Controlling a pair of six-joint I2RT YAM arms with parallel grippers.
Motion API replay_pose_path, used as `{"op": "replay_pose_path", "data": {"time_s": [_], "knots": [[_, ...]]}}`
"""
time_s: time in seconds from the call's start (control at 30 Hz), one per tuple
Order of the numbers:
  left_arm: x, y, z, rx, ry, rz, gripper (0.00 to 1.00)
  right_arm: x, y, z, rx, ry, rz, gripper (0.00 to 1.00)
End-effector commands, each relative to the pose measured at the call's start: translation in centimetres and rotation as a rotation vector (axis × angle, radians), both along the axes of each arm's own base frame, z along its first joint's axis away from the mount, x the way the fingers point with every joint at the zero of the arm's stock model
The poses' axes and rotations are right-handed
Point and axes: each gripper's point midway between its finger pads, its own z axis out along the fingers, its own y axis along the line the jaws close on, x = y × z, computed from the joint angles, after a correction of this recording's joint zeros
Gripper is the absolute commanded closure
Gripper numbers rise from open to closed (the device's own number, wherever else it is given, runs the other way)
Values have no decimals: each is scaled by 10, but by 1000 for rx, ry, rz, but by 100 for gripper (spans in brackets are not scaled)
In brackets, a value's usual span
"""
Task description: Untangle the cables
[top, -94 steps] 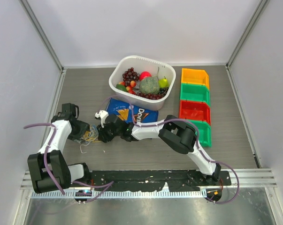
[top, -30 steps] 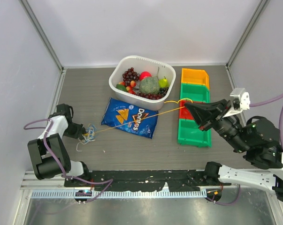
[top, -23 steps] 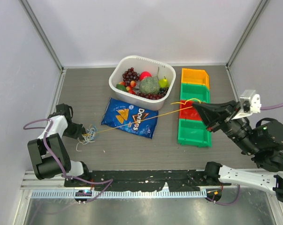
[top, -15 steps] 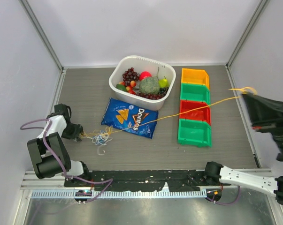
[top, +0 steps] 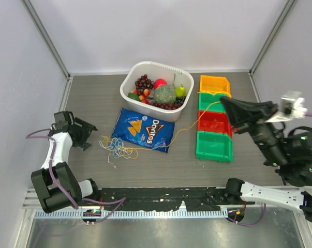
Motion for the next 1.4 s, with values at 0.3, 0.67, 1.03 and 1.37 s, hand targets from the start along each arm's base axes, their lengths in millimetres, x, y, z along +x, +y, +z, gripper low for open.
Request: {"op": "replay_pose_path", "data": {"time_s": [0.3,0.67,1.03,1.37], "knots": [[11,-31,80,80,-297,-222,15,28,47,-34,-95,103,-26,99],[-23,-201,74,-54,-397,-697,39,30,47,-32,-102,97,-41,99],[-39,-216,9,-68,-66,-470,32,17,5,-6,-32,55,-79,99],[-22,-156,-56,92,98,-239,38,3,-6,15,18,28,-27,99]]}}
